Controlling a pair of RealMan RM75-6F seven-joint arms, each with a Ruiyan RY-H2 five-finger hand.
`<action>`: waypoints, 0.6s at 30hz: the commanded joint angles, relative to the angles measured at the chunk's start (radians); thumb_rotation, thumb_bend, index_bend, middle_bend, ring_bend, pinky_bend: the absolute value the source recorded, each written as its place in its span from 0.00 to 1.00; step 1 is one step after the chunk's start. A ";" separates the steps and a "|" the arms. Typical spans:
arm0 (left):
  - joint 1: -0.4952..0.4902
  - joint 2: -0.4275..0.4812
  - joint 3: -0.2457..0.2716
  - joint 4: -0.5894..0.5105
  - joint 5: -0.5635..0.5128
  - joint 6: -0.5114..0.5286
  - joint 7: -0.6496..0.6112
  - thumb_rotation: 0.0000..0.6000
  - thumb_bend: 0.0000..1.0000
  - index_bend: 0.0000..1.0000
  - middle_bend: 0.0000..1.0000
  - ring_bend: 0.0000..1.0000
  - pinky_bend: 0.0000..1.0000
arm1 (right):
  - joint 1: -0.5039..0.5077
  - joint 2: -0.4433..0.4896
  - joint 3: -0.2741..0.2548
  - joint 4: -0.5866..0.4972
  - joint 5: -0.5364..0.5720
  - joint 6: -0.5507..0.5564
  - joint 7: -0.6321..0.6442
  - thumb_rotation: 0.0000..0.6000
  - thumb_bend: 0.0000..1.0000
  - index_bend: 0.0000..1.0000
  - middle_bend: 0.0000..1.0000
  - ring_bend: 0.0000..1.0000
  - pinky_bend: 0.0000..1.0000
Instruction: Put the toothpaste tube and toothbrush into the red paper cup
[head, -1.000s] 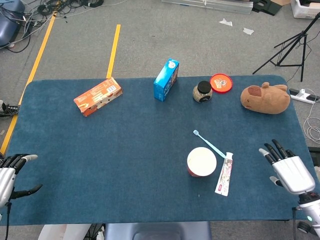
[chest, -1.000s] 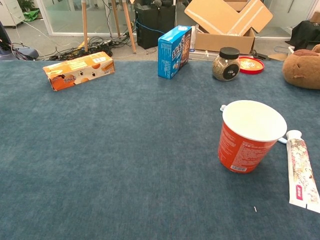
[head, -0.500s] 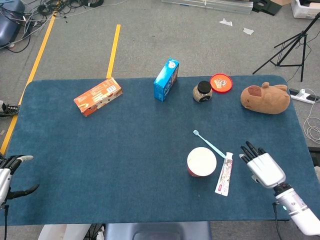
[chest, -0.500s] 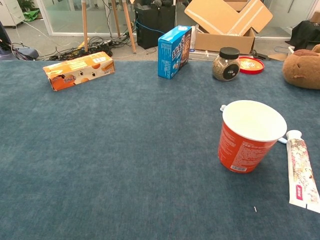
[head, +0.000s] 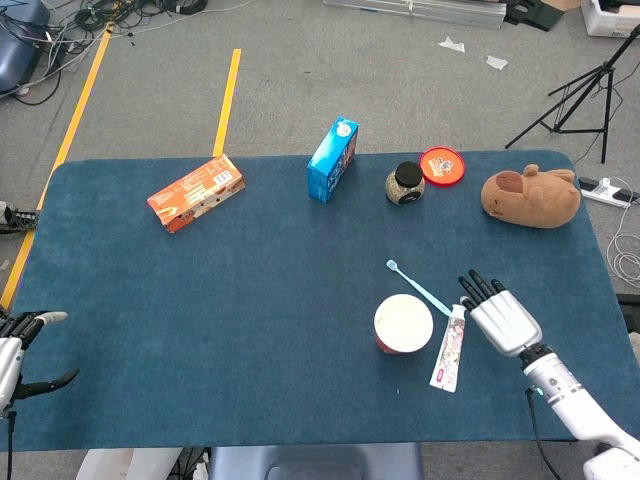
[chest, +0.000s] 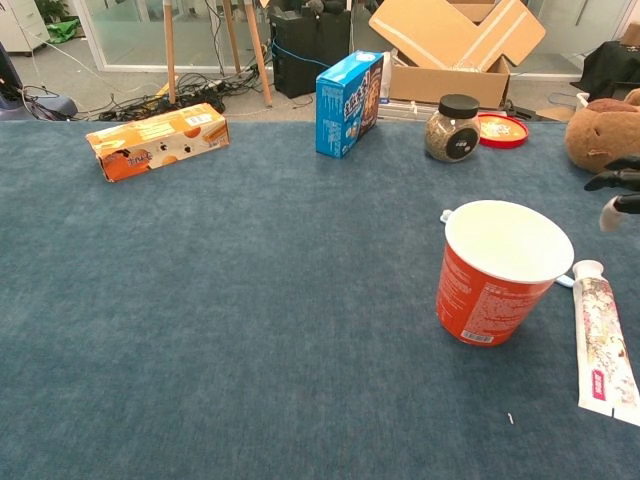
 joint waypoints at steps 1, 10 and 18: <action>0.000 0.001 -0.001 0.000 0.000 0.001 -0.002 1.00 0.00 0.25 0.27 0.20 0.20 | 0.024 -0.016 0.004 0.008 0.012 -0.026 -0.024 1.00 0.09 0.33 0.11 0.00 0.30; 0.003 0.004 -0.001 0.001 0.001 0.003 -0.009 1.00 0.00 0.25 0.27 0.20 0.20 | 0.059 -0.065 -0.025 0.067 -0.022 -0.036 0.017 1.00 0.09 0.37 0.11 0.00 0.30; 0.004 0.005 0.000 0.000 0.004 0.004 -0.007 1.00 0.00 0.25 0.27 0.20 0.20 | 0.060 -0.118 -0.069 0.177 -0.072 0.002 0.151 1.00 0.09 0.39 0.11 0.00 0.30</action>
